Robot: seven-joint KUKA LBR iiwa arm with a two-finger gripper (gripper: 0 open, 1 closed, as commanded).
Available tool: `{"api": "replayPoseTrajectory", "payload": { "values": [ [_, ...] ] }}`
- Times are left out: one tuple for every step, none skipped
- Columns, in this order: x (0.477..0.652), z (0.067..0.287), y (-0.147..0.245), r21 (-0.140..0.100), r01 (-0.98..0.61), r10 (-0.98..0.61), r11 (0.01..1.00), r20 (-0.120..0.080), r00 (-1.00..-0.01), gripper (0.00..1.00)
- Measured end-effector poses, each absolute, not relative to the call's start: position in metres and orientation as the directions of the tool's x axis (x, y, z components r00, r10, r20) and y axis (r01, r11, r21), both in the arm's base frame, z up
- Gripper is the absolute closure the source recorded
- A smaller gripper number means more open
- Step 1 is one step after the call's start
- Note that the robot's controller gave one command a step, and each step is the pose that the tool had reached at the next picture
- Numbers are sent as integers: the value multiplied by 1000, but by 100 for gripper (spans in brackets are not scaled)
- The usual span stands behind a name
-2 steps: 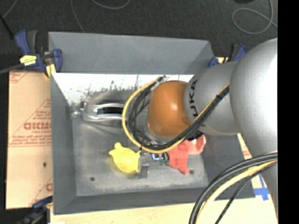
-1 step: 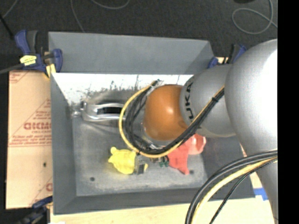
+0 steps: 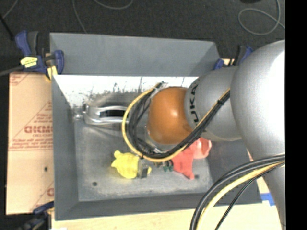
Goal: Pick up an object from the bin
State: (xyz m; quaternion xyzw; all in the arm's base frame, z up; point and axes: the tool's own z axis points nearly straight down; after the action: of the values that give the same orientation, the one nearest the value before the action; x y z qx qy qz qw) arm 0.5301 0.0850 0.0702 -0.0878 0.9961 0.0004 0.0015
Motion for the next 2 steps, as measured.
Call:
{"api": "replayPoseTrajectory", "payload": {
  "values": [
    [530, 70, 85, 1, -173, -173, 985, -3, -985, 100],
    [530, 70, 85, 1, -172, -172, 985, -3, -985, 100]
  ]
}}
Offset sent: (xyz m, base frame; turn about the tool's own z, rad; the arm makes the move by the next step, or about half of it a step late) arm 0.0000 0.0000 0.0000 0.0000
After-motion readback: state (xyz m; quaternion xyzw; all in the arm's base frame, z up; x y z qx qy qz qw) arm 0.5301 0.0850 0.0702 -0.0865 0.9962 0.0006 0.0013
